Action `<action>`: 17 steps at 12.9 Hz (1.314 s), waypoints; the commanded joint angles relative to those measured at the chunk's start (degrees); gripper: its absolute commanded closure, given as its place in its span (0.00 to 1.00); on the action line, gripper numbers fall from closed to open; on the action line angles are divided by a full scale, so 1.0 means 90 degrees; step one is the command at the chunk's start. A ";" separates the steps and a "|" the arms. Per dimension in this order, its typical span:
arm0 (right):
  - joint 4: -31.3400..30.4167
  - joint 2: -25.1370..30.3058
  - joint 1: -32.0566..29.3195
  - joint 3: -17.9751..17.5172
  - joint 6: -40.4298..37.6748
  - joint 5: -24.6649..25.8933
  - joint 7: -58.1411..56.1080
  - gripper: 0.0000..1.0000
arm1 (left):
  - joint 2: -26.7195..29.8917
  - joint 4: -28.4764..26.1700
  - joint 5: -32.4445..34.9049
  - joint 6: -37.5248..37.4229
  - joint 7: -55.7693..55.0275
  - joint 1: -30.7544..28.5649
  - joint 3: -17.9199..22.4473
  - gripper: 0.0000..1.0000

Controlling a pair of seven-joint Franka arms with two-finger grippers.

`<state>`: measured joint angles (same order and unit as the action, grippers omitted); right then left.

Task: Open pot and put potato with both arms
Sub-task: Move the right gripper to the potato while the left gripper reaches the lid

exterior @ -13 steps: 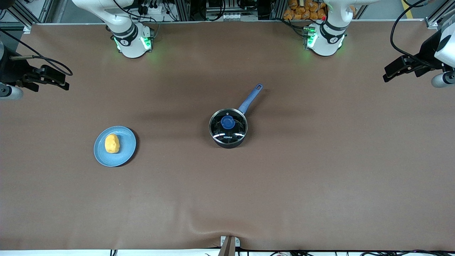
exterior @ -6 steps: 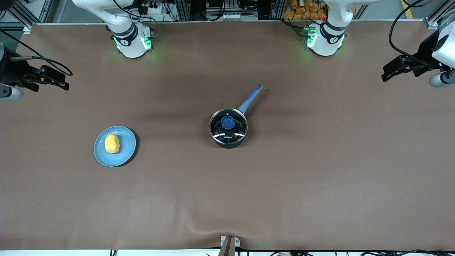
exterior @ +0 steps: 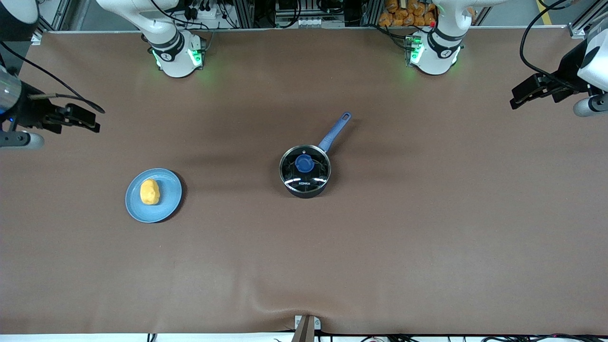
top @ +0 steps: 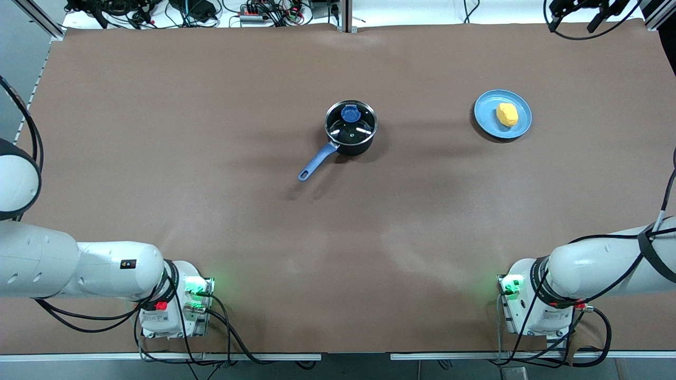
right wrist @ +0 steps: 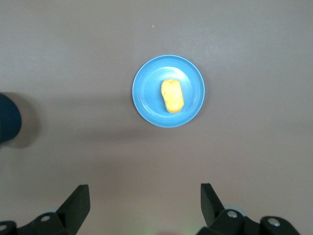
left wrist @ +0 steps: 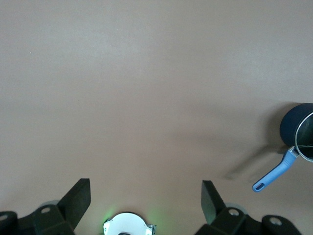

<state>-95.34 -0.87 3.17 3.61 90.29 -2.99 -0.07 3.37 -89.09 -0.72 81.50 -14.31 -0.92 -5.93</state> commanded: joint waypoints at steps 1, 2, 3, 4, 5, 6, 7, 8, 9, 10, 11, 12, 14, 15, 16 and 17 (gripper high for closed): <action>-0.0780 0.0067 -0.0088 -0.0060 0.0776 0.0010 -0.0031 0.00 | -0.0091 0.0153 0.0128 -0.0139 0.0105 -0.0025 -0.0034 0.00; -0.1093 0.0067 -0.0088 -0.0060 0.1165 0.0010 -0.0041 0.00 | -0.0101 0.0144 0.0128 -0.0139 0.0095 -0.0005 -0.0044 0.00; -0.1425 0.0058 -0.0088 -0.0060 0.1595 0.0010 -0.0108 0.00 | -0.0139 0.0143 0.0128 -0.0120 0.0047 0.0062 -0.0044 0.00; -0.1718 0.0038 -0.0088 -0.0060 0.1995 0.0010 -0.0225 0.00 | -0.0236 0.0153 0.0099 -0.0110 0.0047 0.0063 -0.0054 0.00; -0.2001 -0.0010 -0.0098 -0.0050 0.2425 0.0010 -0.0381 0.00 | -0.0295 0.0153 0.0118 -0.0110 0.0027 0.0102 -0.0121 0.00; -0.2352 -0.0088 -0.0107 -0.0050 0.2951 0.0010 -0.0566 0.00 | -0.0364 0.0153 0.0138 -0.0091 0.0027 0.0170 -0.0199 0.00; -0.2675 -0.0147 -0.0117 -0.0050 0.3440 0.0010 -0.0655 0.00 | -0.0461 0.0153 0.0128 -0.0090 0.0027 0.0180 -0.0210 0.00; -0.2910 -0.0283 -0.0127 -0.0050 0.3880 0.0010 -0.0704 0.00 | -0.0481 0.0153 0.0109 -0.0090 0.0027 0.0180 -0.0220 0.00; -0.3048 -0.0458 -0.0137 -0.0050 0.4232 0.0010 -0.0830 0.00 | -0.0510 0.0153 0.0070 -0.0090 0.0027 0.0190 -0.0229 0.00; -0.3117 -0.0653 -0.0185 -0.0050 0.4545 0.0010 -0.0996 0.00 | -0.0607 0.0163 0.0041 -0.0090 0.0027 0.0190 -0.0307 0.00; -0.3117 -0.0878 -0.0321 -0.0050 0.4800 0.0010 -0.1181 0.00 | -0.0676 0.0163 0.0031 -0.0081 0.0017 0.0200 -0.0462 0.00; -0.3108 -0.1083 -0.0409 -0.0050 0.5044 0.0010 -0.1425 0.00 | -0.0831 0.0289 0.0031 -0.0023 -0.0118 0.0258 -0.0667 0.00; -0.3117 -0.1445 -0.0585 -0.0050 0.5552 0.0010 -0.1748 0.00 | -0.1183 0.0572 0.0031 -0.0003 -0.0750 0.0530 -0.0970 0.00; -0.3117 -0.1611 -0.0625 -0.0060 0.5748 0.0010 -0.1788 0.00 | -0.1368 0.0670 0.0031 0.0046 -0.1151 0.0764 -0.1039 0.00; -0.3117 -0.1738 -0.0644 -0.0060 0.5885 0.0001 -0.1789 0.00 | -0.1564 0.0787 0.0031 0.0201 -0.1445 0.1037 -0.1050 0.00; -0.3117 -0.1817 -0.0635 -0.0060 0.5915 -0.0038 -0.1789 0.00 | -0.1749 0.0836 0.0031 0.0415 -0.1718 0.1339 -0.1040 0.00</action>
<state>-123.54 -15.75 -1.76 3.80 141.71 -3.01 -14.80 -8.03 -85.44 -0.77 83.83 -25.39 7.19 -15.25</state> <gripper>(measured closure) 0.000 0.000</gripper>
